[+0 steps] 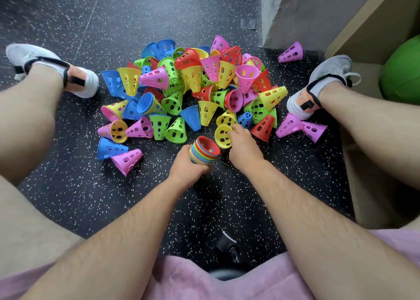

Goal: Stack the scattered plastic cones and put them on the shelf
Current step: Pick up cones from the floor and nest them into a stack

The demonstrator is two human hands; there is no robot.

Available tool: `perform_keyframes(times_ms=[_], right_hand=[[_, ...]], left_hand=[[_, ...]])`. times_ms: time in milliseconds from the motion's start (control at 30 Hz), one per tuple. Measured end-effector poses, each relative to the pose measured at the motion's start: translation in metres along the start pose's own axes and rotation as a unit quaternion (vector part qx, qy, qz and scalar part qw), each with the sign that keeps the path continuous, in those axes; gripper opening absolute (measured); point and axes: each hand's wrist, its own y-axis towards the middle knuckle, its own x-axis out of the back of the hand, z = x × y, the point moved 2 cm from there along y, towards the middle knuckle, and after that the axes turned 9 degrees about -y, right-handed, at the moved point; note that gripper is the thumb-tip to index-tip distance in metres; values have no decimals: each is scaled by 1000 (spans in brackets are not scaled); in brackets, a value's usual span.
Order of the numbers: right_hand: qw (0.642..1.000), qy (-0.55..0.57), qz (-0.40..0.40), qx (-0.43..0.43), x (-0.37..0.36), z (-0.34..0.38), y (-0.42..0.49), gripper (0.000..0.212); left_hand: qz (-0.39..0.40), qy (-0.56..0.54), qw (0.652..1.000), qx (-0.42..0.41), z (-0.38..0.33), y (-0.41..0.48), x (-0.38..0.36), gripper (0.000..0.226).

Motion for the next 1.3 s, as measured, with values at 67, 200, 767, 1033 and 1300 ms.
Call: perform_keyframes(times_ms=[67, 200, 767, 1033, 1300], right_hand=[[999, 19, -33, -8, 1, -1, -1, 32], [991, 59, -119, -18, 11, -8, -6, 21], [960, 280, 15, -2, 37, 4, -37, 40], [938, 302, -129, -113, 10, -26, -32, 27], [614, 592, -40, -520, -18, -54, -2, 34]], left_hand=[[-5, -6, 1000, 1, 1, 0, 1, 59], [-7, -8, 1000, 0, 1, 0, 1, 55], [13, -98, 992, -77, -36, 5, -20, 71], [50, -14, 993, -110, -42, 29, -40, 69], [74, 20, 990, -118, -39, 45, -60, 70]])
